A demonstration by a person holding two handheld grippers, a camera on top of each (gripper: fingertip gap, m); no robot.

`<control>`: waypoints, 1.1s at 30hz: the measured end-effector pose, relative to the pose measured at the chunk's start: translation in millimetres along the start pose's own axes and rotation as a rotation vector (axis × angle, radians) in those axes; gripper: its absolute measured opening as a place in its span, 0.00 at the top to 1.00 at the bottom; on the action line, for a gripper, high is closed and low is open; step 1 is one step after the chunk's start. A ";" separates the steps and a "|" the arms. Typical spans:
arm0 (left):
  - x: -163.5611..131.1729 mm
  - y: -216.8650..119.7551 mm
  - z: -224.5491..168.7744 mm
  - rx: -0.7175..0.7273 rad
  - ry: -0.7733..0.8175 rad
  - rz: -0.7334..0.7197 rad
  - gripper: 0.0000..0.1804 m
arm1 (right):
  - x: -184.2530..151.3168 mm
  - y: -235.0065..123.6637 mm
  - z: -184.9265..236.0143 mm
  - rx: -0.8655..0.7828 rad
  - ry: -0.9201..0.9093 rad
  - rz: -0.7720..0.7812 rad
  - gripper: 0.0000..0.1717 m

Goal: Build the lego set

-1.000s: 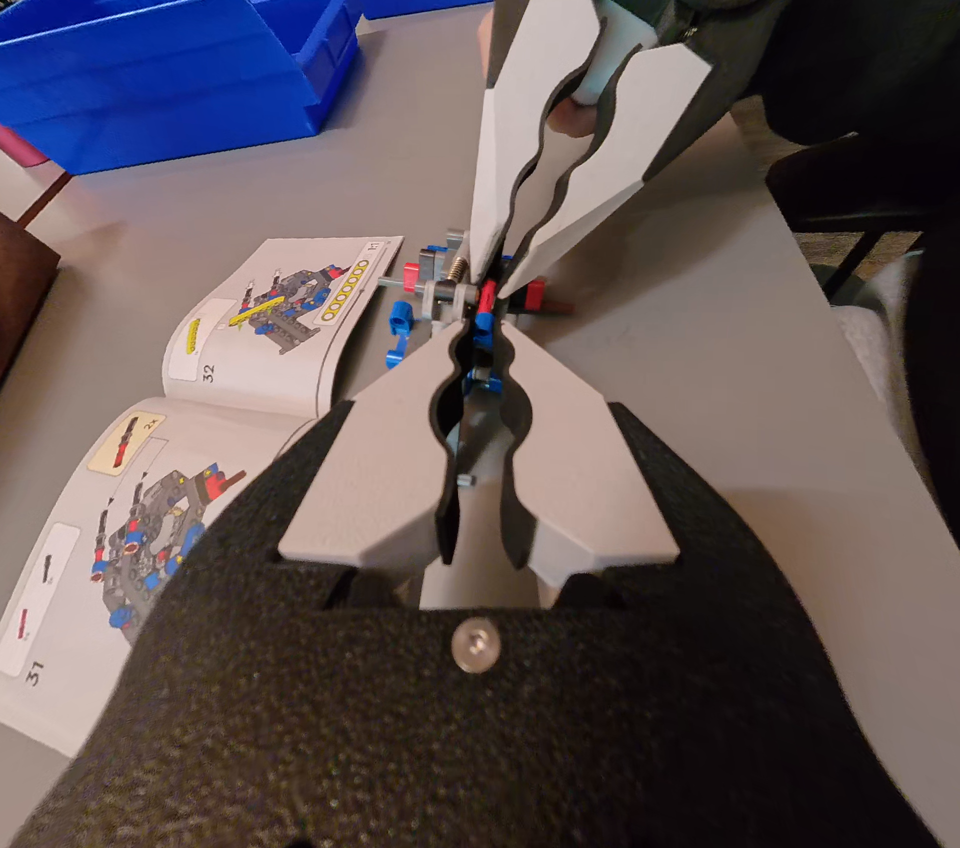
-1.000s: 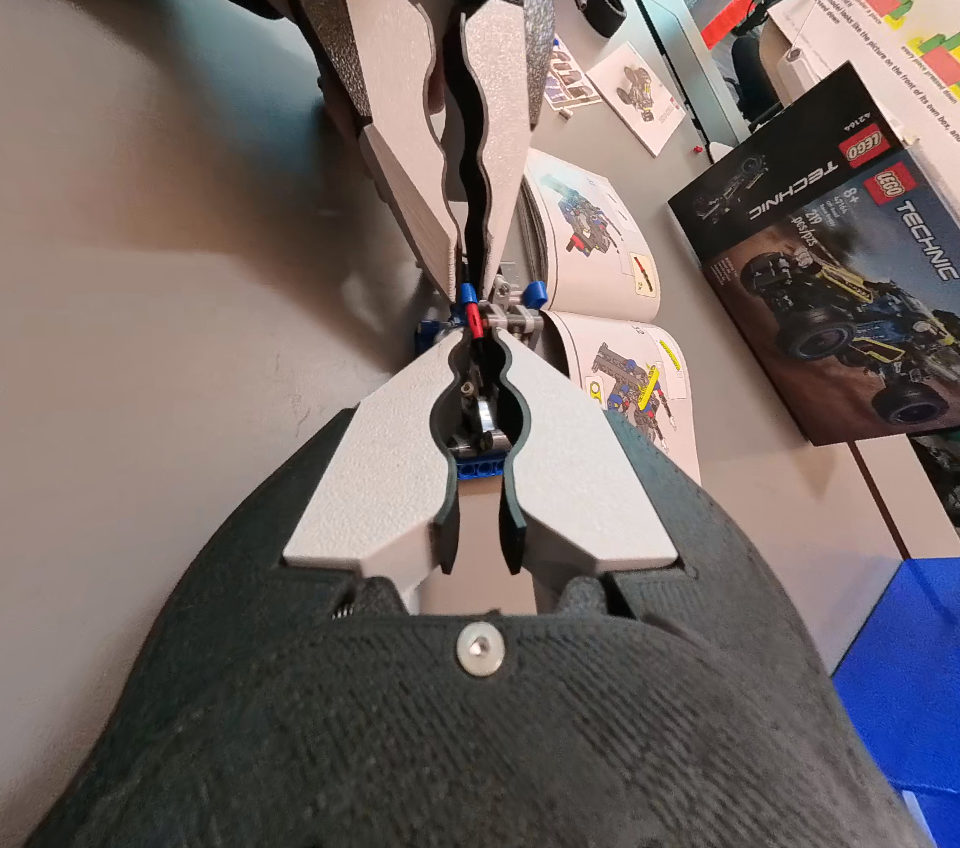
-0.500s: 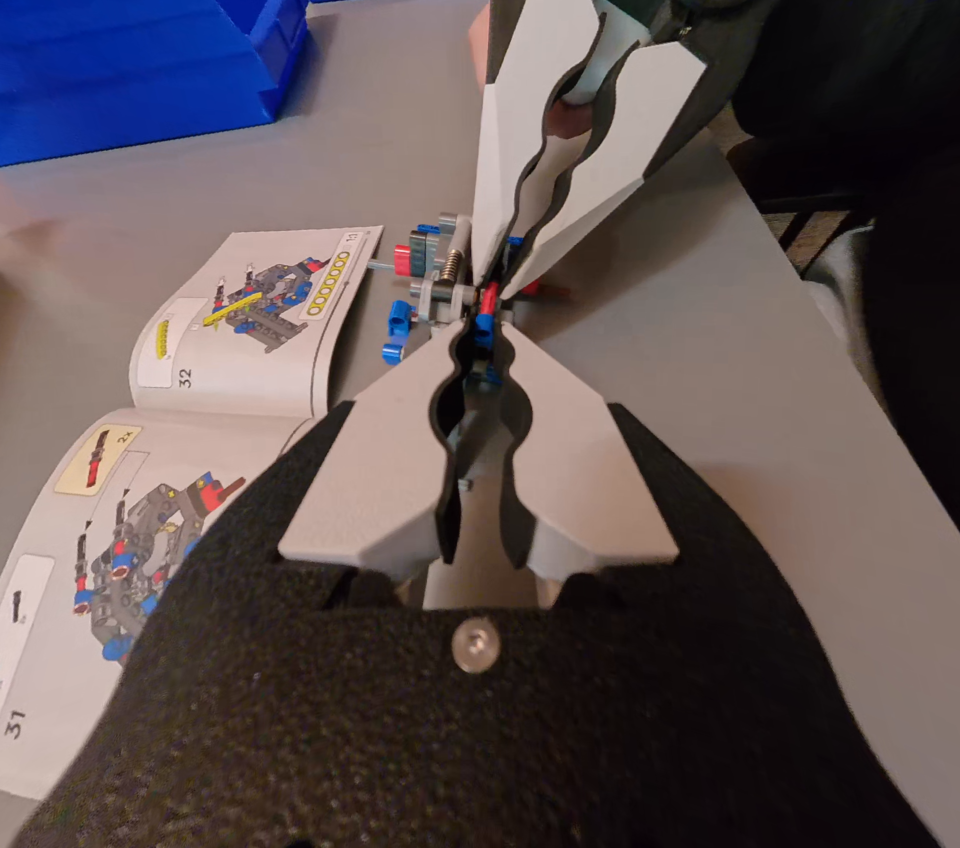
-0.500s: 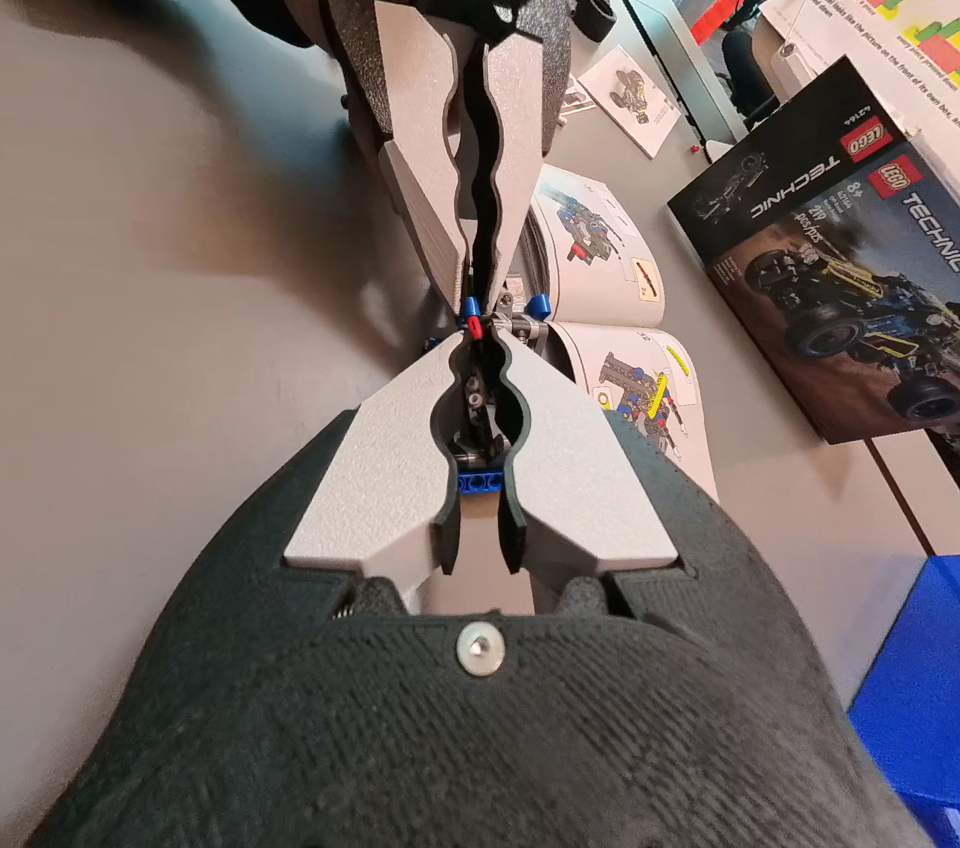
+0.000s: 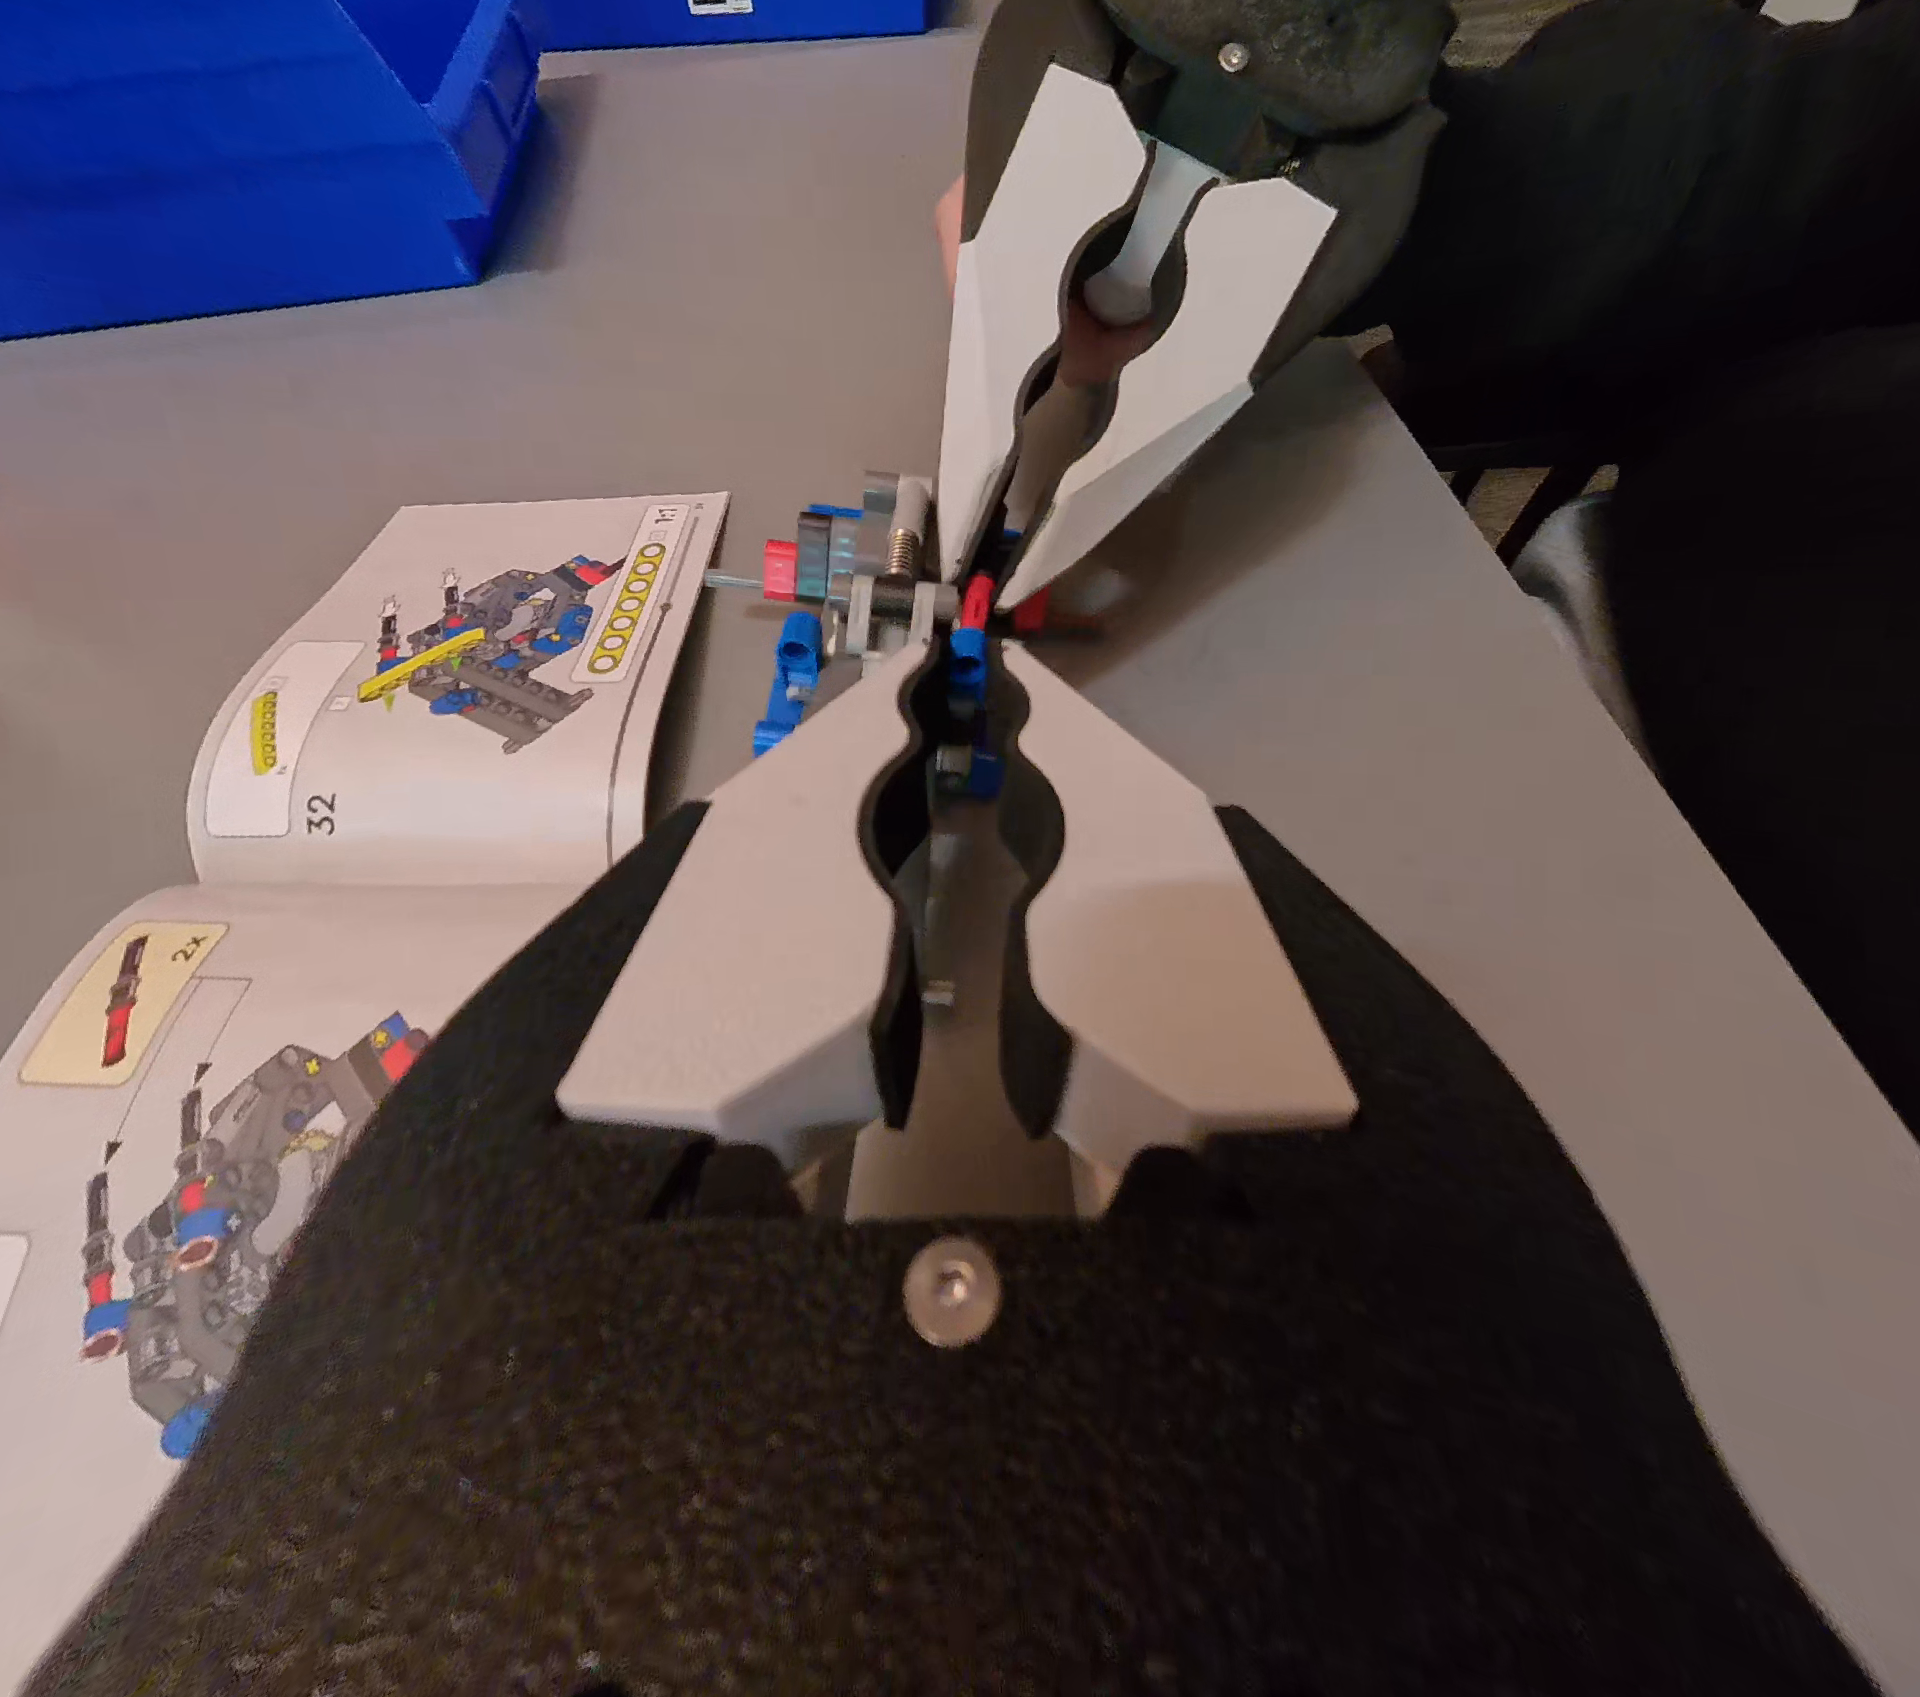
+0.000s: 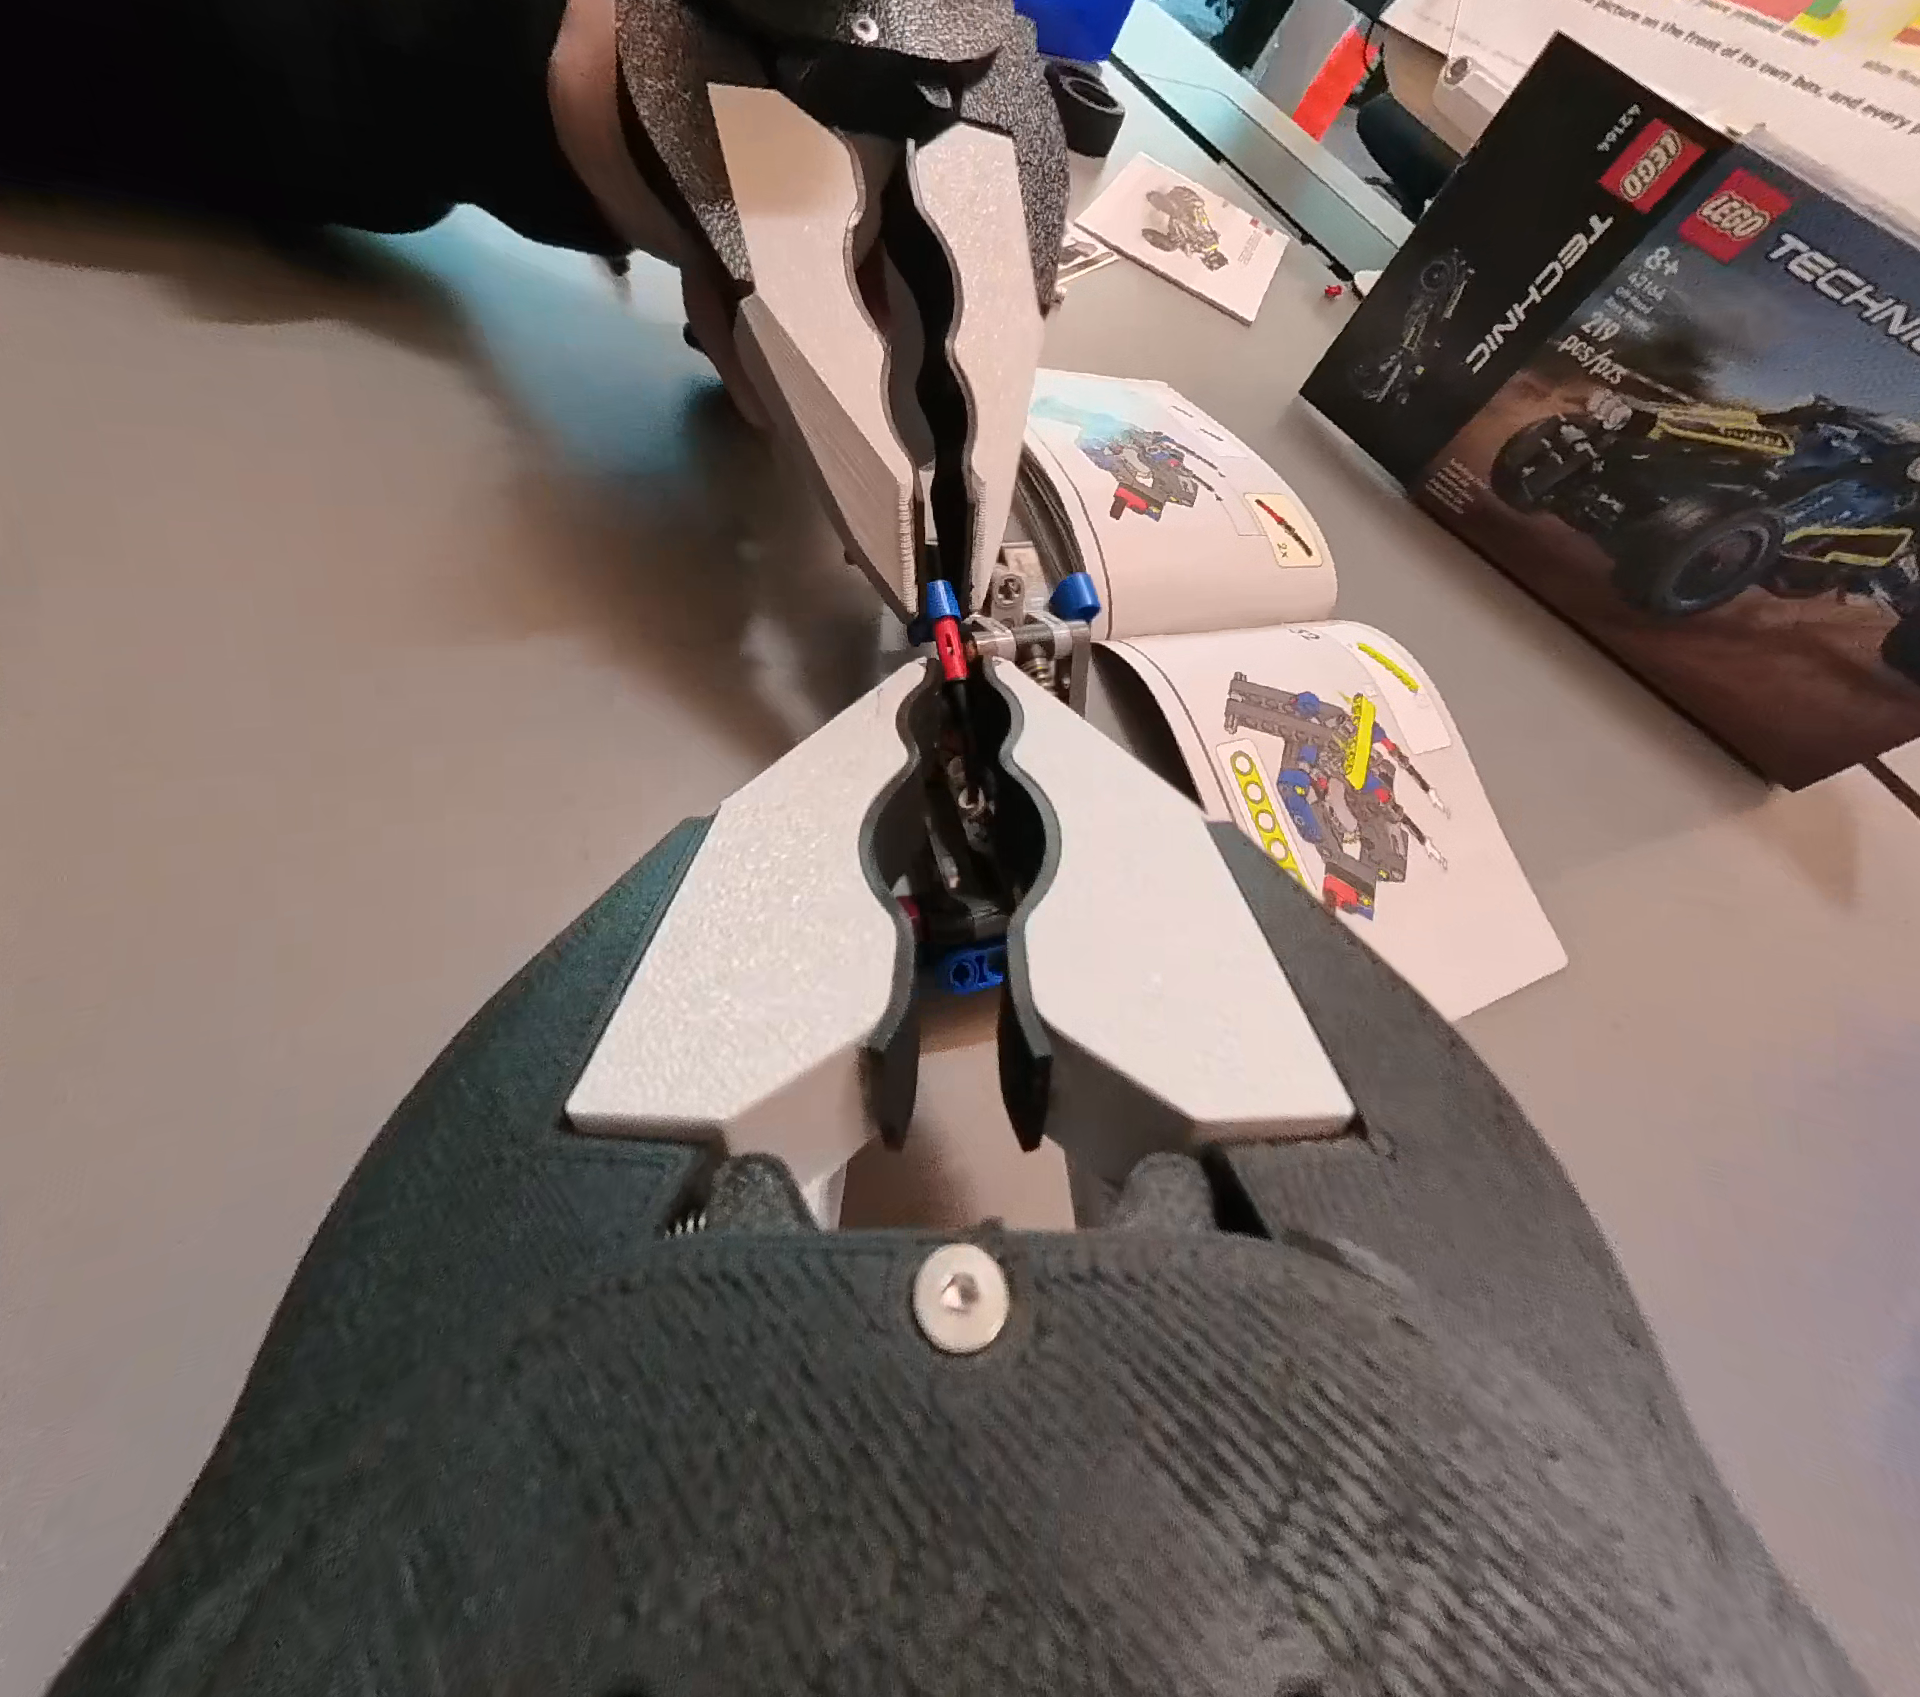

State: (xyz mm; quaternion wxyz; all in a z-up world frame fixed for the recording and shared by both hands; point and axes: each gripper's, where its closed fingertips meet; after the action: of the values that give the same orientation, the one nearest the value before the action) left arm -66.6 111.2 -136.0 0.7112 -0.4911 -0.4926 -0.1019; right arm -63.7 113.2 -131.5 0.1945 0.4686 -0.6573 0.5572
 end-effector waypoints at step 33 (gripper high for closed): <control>16.9 -17.6 9.1 -0.115 -0.038 -0.163 0.98 | 18.6 -5.5 -13.9 0.076 0.359 -0.121 0.98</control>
State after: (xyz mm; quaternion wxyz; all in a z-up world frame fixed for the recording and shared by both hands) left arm -74.8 115.5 -111.7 0.6616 -0.4912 -0.5378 -0.1783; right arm -71.8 118.8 -109.8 0.3240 0.4075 -0.5611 0.6436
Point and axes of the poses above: each gripper's, where its closed fingertips meet, y out along the fingers, x out of its top, z = x × y across the jaws, and after that the axes turned 13 degrees about z, right-handed
